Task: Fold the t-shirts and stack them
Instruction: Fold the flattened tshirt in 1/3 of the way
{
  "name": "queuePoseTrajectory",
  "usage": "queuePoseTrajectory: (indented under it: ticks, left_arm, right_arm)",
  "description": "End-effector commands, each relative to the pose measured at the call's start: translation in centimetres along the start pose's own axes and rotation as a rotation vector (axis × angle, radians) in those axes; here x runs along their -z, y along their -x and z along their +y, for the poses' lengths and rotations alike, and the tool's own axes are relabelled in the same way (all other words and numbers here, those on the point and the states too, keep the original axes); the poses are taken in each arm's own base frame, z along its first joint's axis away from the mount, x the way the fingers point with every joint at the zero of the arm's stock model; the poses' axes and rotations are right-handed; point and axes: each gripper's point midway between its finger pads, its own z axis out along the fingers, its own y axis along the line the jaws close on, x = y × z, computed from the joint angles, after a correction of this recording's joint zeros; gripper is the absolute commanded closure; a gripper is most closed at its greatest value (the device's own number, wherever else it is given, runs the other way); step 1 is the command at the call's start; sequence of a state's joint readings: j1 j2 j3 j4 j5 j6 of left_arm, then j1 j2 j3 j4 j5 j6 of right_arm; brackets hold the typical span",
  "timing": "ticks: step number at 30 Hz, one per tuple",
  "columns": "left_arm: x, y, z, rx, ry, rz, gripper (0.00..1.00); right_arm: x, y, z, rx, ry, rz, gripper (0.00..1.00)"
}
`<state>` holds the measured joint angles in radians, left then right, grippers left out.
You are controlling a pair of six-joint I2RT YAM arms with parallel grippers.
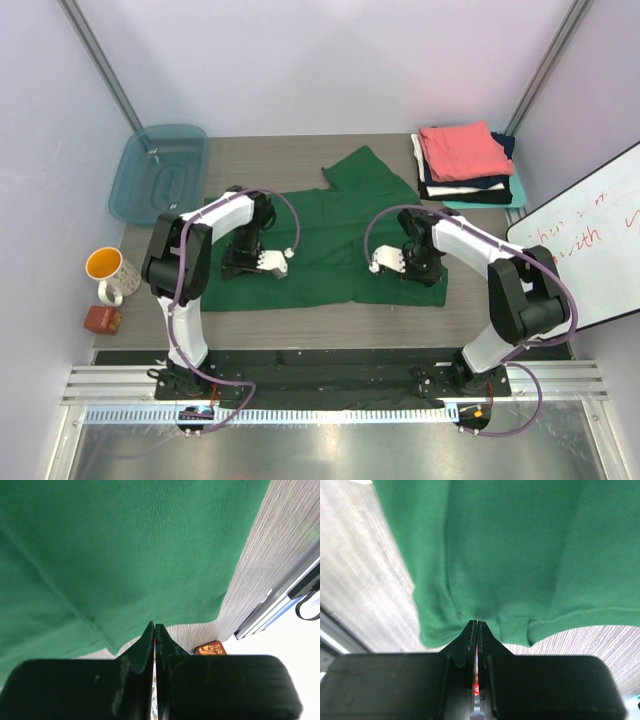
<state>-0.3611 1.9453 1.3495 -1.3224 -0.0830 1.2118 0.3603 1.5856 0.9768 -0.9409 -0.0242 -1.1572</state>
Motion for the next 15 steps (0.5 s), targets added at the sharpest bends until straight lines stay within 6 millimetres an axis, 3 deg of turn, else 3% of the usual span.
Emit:
queuePoseTrajectory:
  ticks: [1, 3, 10, 15]
  left_arm:
    - [0.0, -0.3, -2.7, -0.010, -0.114, 0.012, 1.00]
    - [-0.3, -0.2, -3.2, -0.021, -0.124, 0.018, 1.00]
    - [-1.8, -0.1, -3.3, -0.019, -0.148, 0.050, 1.00]
    - [-2.8, -0.3, -2.5, -0.007, -0.125, 0.087, 1.00]
  right_arm:
    - [2.4, 1.5, 0.8, 0.024, 0.079, -0.060, 0.95]
    - [2.5, 1.3, 1.8, 0.030, 0.130, -0.056, 0.95]
    - [-0.8, 0.2, 4.0, 0.020, 0.259, 0.006, 0.95]
    - [-2.7, -0.2, 3.0, 0.010, 0.232, 0.041, 0.94]
